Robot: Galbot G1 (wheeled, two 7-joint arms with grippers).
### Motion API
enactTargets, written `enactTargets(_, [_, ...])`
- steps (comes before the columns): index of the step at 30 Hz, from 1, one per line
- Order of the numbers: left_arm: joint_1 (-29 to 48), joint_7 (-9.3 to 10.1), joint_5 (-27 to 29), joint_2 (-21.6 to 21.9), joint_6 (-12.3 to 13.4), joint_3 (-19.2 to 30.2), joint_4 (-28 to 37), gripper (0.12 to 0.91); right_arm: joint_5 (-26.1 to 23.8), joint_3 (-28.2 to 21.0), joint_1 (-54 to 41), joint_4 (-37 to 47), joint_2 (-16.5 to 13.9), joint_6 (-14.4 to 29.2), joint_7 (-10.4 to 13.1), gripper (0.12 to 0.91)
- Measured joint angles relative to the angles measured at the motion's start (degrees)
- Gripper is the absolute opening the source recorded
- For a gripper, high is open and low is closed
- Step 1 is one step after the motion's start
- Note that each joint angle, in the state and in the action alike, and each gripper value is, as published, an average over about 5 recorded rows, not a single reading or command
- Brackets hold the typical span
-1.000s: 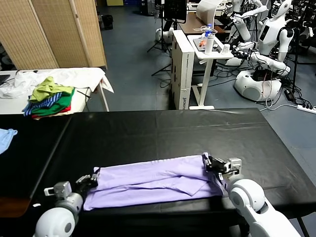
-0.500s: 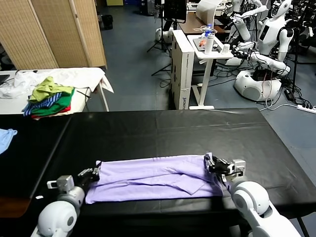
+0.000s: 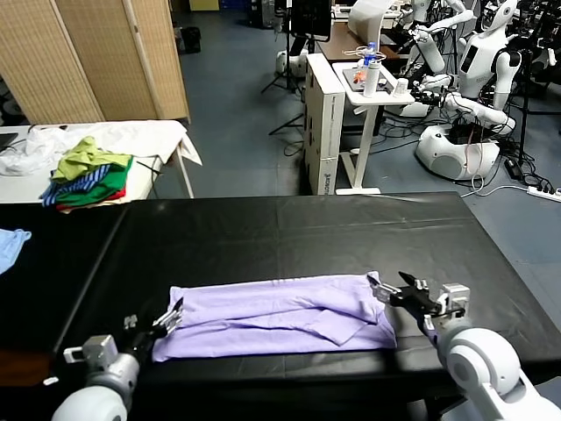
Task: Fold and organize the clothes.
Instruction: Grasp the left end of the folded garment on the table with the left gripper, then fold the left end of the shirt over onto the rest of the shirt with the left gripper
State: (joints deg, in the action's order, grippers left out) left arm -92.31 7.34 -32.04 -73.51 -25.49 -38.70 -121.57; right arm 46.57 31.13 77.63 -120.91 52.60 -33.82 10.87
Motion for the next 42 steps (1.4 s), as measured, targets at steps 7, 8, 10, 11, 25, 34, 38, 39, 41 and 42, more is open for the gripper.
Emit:
enactTargets(7, [-0.9, -0.40, 0.0, -3.2, 0.6, -0.5, 0.8, 0.845, 0.0, 1.0, 0.9, -0.7, -0.1, 0.2, -0.1, 0.907])
enactTargets(8, [-1.0, -0.45, 0.0, -3.5, 0.6, -0.5, 0.9, 0.819, 0.0, 1.1, 0.9, -0.7, -0.1, 0.3, -0.1, 0.907])
enactTargets(10, [-1.2, -0.62, 0.2, -4.1, 0.8, -0.5, 1.2, 0.774, 0.0, 1.4, 1.0, -0.7, -0.1, 0.3, -0.1, 0.907])
enactTargets(11, [-1.3, -0.74, 0.2, -4.4, 0.9, -0.5, 1.3, 0.765, 0.0, 1.5, 1.0, -0.8, -0.1, 0.3, -0.1, 0.907])
enactTargets(25, [-2.1, -1.04, -2.8, -7.5, 0.8, 0.1, 1.2, 0.210, -0.1, 2.0, 1.0, -1.8, -0.1, 0.3, -0.3, 0.907])
enactTargets(34, [-2.5, -0.51, -3.9, -6.9, 0.8, -0.6, -0.2, 0.186, -0.3, 3.4, 2.3, -2.1, 0.2, 1.2, -0.7, 0.907])
enactTargets(38, [-3.7, -2.64, 3.3, -4.4, 2.8, -2.2, -0.6, 0.186, -0.7, 4.0, 3.1, -1.9, 0.7, 1.7, -1.0, 0.907])
enactTargets(39, [-4.0, -3.19, 5.0, -3.5, 3.4, -2.8, -0.5, 0.186, -0.7, 4.0, 3.2, -1.9, 0.8, 1.7, -1.0, 0.907])
enactTargets(41, [-4.7, -4.04, 7.2, -1.2, 4.3, -4.2, -0.1, 0.186, -0.9, 4.1, 3.4, -1.8, 1.1, 1.8, -1.0, 0.907])
enactTargets(42, [-5.1, -4.31, 7.9, 0.1, 4.6, -5.1, 0.2, 0.186, -1.0, 4.1, 3.5, -1.8, 1.3, 1.8, -1.0, 0.907])
